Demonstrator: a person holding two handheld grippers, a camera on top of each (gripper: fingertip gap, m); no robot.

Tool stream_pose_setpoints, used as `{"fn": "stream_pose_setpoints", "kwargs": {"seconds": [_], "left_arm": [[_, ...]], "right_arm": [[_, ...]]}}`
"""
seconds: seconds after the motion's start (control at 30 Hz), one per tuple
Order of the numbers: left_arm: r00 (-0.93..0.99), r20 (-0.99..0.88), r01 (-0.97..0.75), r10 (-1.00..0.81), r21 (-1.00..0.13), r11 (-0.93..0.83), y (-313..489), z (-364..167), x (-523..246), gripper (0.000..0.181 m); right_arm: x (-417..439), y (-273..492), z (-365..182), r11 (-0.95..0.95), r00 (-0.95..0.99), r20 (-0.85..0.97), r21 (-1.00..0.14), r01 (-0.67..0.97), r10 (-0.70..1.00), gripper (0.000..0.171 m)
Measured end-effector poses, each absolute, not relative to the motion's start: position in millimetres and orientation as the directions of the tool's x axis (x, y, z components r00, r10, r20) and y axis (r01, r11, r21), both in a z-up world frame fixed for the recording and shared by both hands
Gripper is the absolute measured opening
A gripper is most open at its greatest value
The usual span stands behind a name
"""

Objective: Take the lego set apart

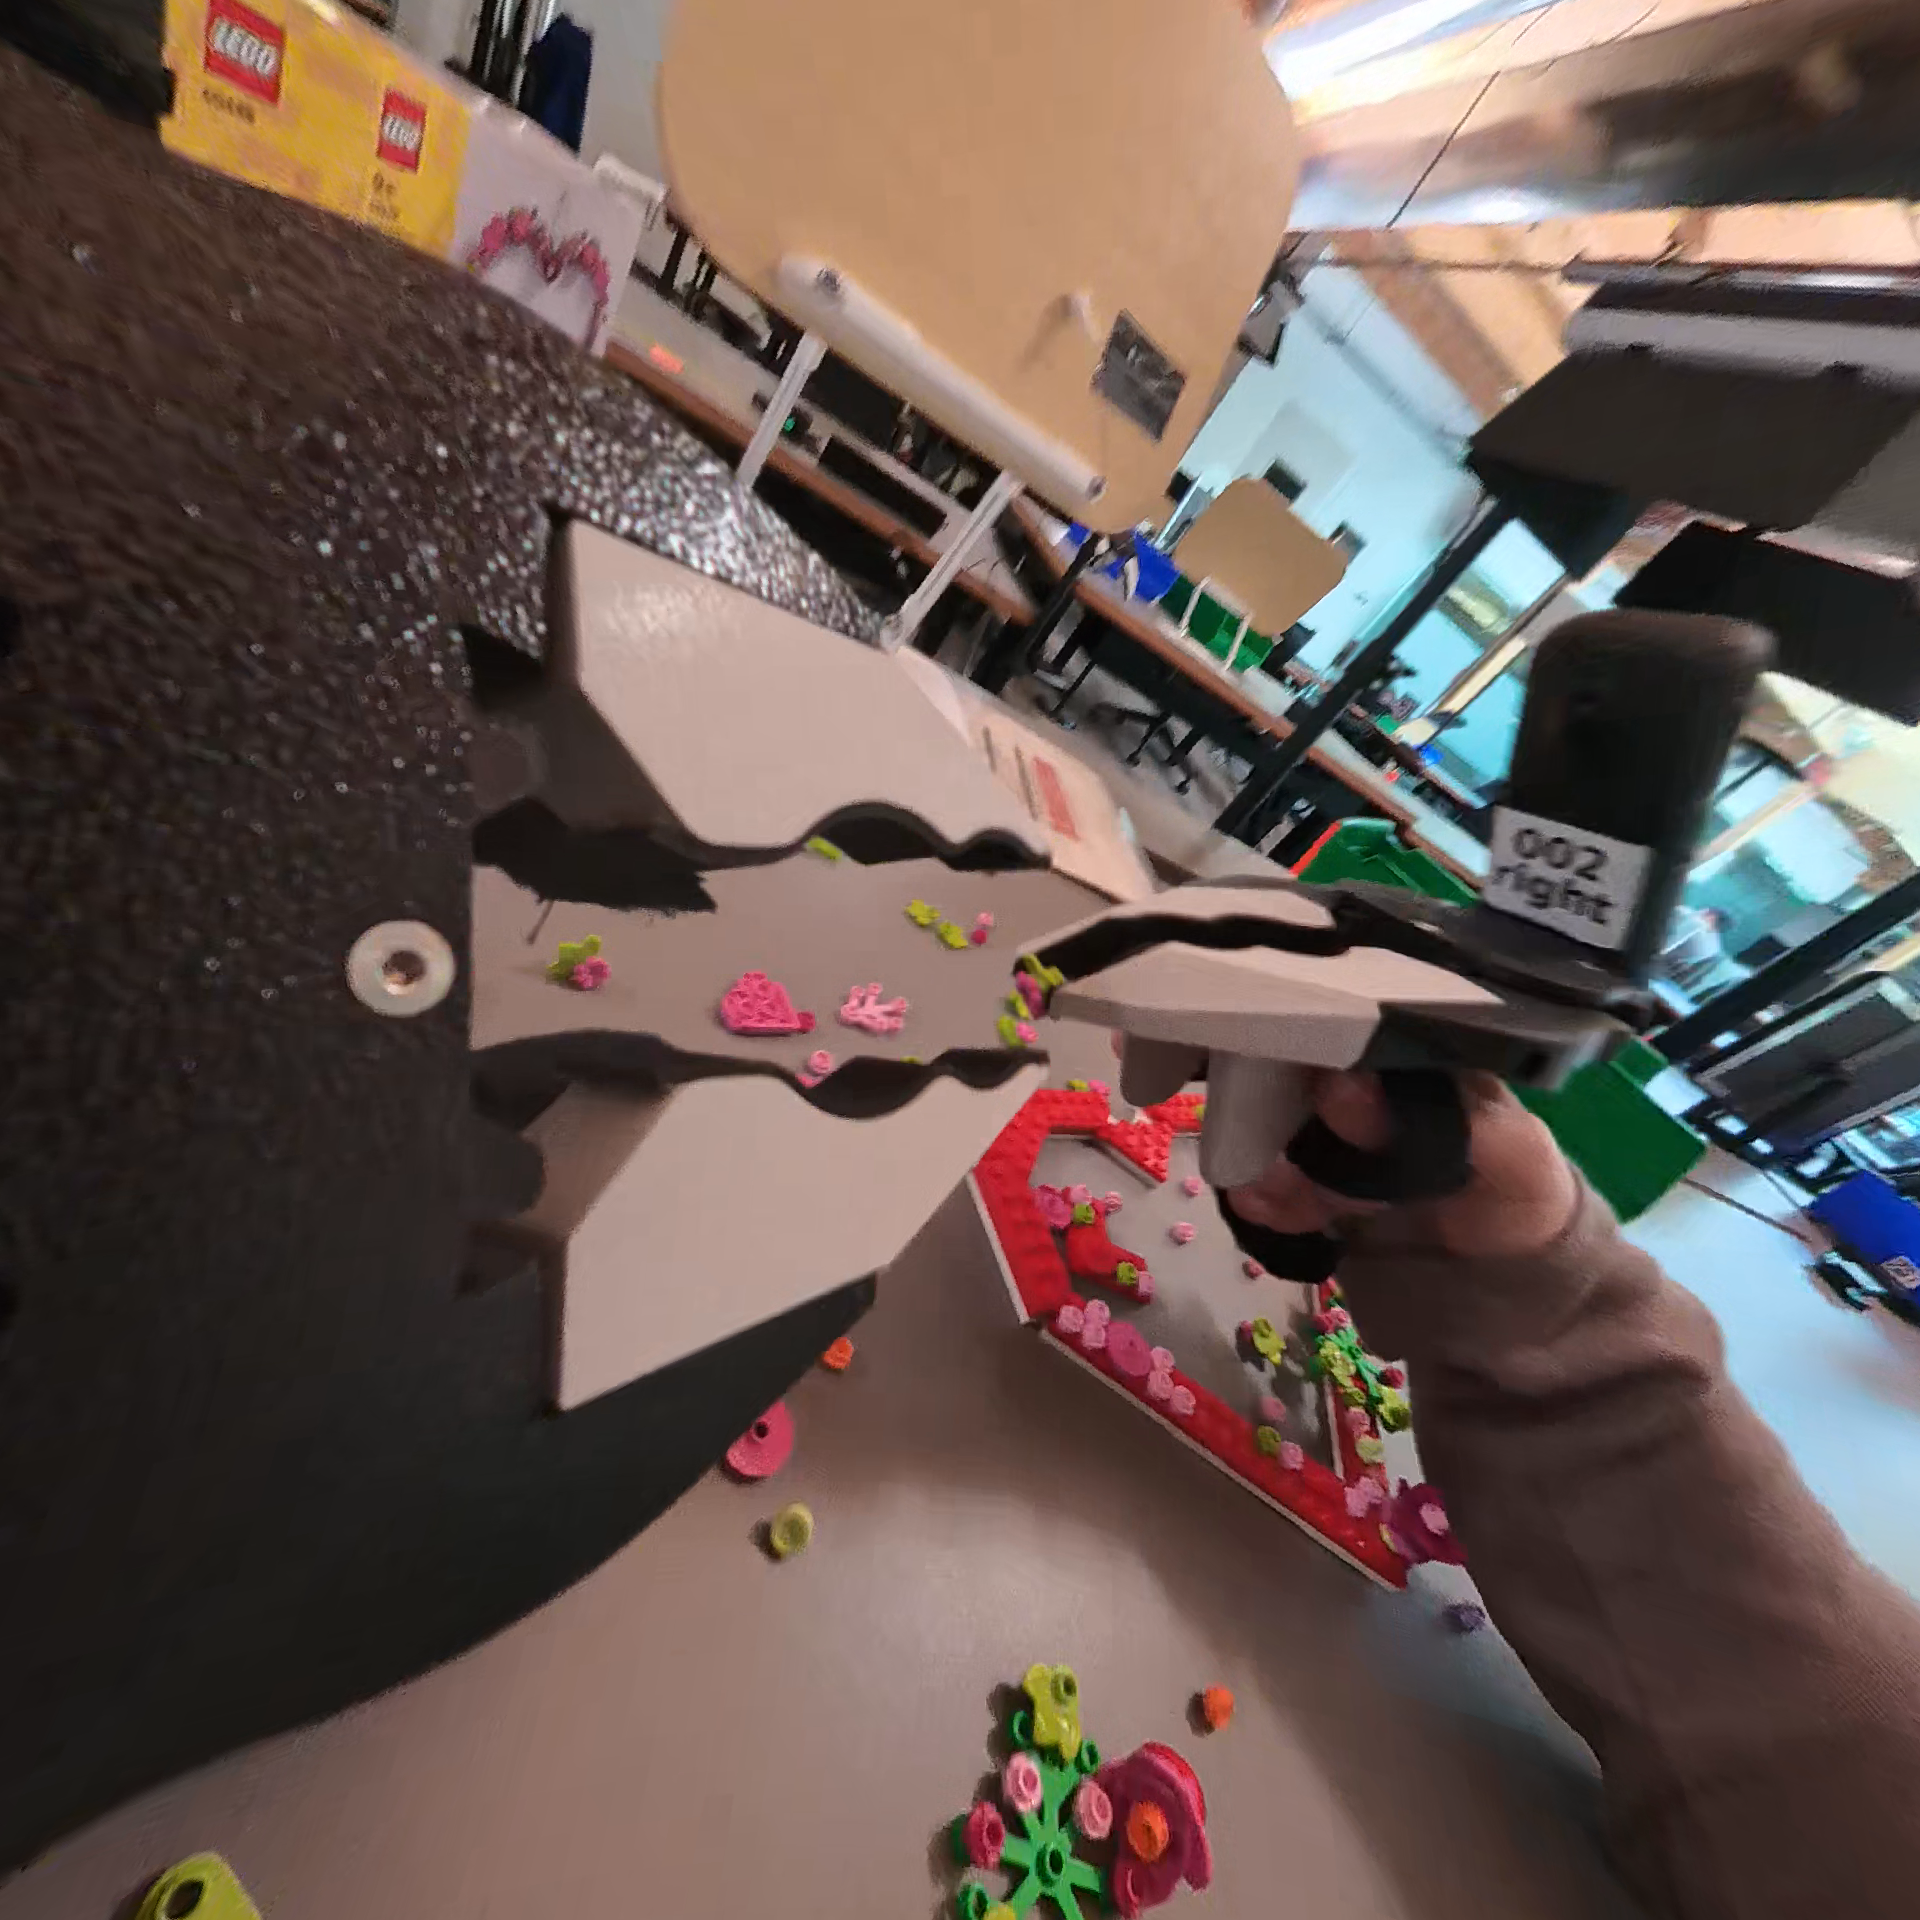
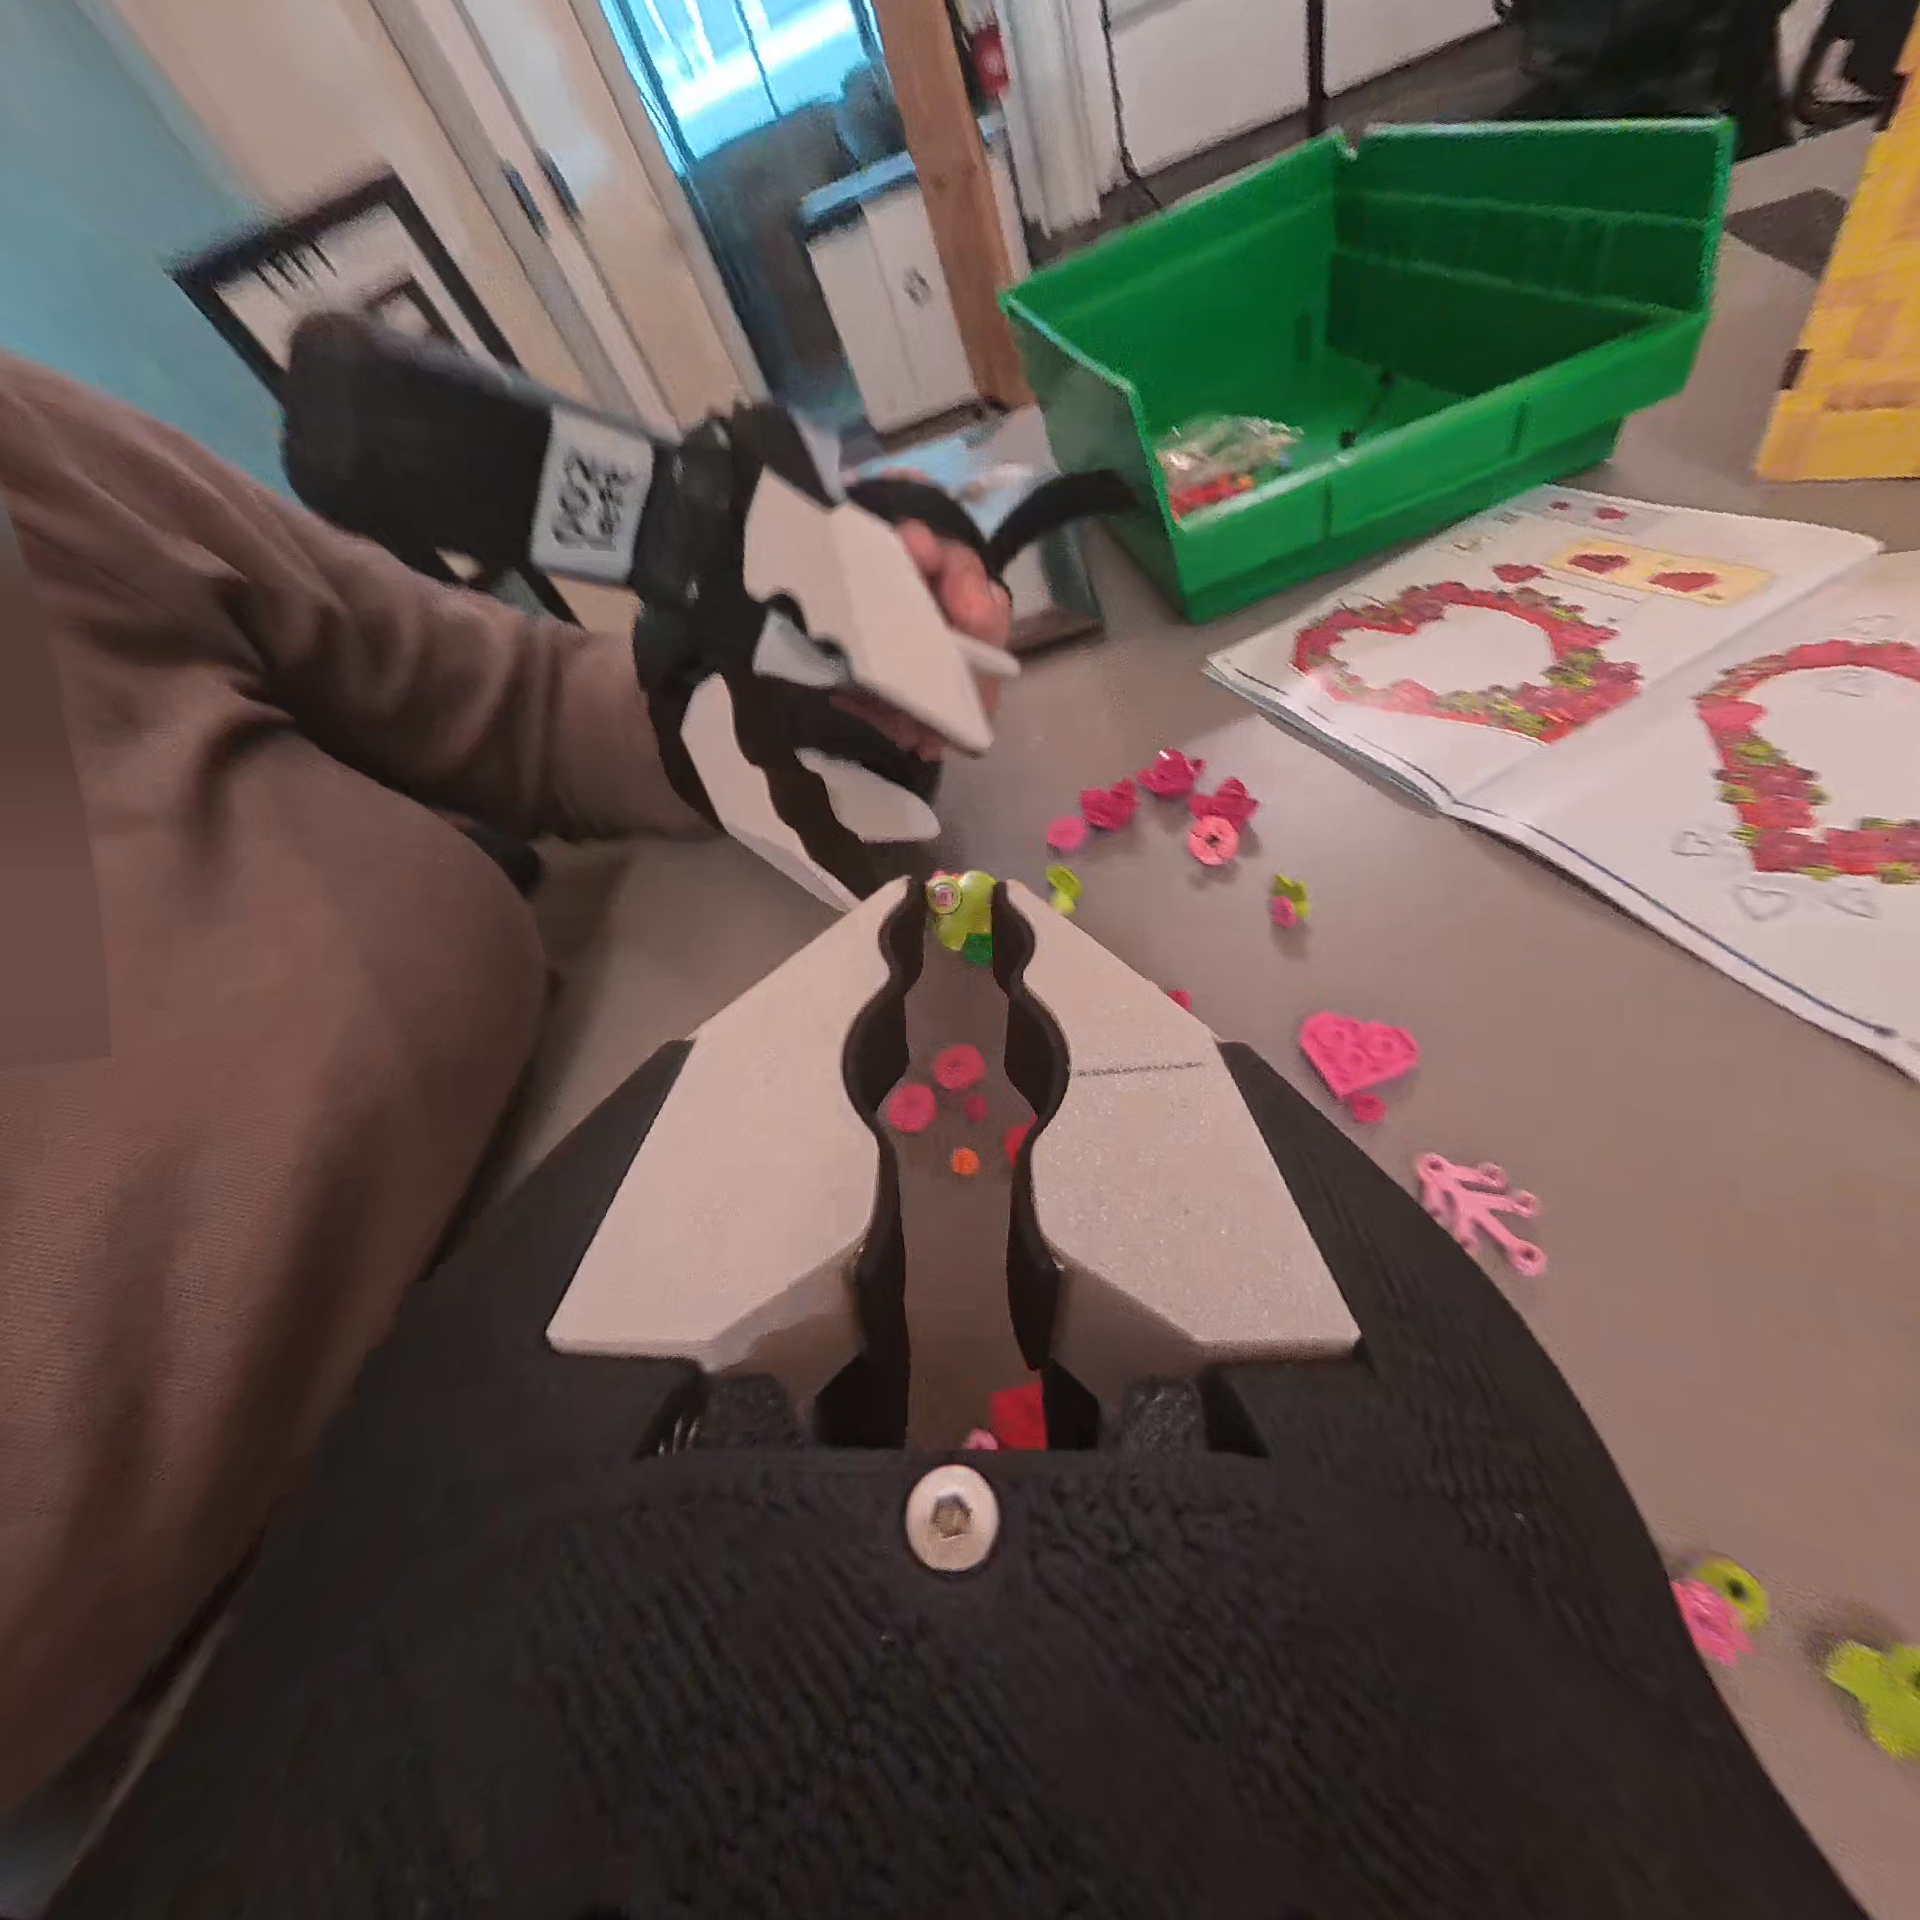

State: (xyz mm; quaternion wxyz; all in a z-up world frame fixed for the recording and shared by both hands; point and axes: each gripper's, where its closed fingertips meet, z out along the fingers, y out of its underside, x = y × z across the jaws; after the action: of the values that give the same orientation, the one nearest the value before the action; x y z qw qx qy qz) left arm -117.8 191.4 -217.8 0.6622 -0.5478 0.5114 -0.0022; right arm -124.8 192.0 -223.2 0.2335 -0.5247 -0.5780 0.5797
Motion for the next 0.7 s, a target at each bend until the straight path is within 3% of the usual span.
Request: {"fn": "stream_pose_setpoints", "kwargs": {"seconds": [0.07,0.13,0.53,0.7], "left_arm": [[0.471,-0.710,-0.565,-0.523,-0.699,0.438,187,-213,-115,0.014],[0.457,-0.726,-0.571,-0.514,-0.683,0.456,184,-213,-111,0.009],[0.539,-0.689,-0.519,-0.485,-0.725,0.453,185,-199,-112,0.006],[0.520,-0.702,-0.552,-0.486,-0.711,0.436,184,-196,-110,0.004]], "right_arm": [[-125,191,-215,-0.288,-0.363,-0.391,-0.907,0.306,0.846,0.011],[-124,189,-210,-0.323,-0.386,-0.417,-0.902,0.286,0.823,0.011],[-126,183,-197,-0.388,-0.439,-0.454,-0.891,0.236,0.775,0.011],[-121,183,-194,-0.330,-0.442,-0.397,-0.917,0.225,0.804,0.010]]}}
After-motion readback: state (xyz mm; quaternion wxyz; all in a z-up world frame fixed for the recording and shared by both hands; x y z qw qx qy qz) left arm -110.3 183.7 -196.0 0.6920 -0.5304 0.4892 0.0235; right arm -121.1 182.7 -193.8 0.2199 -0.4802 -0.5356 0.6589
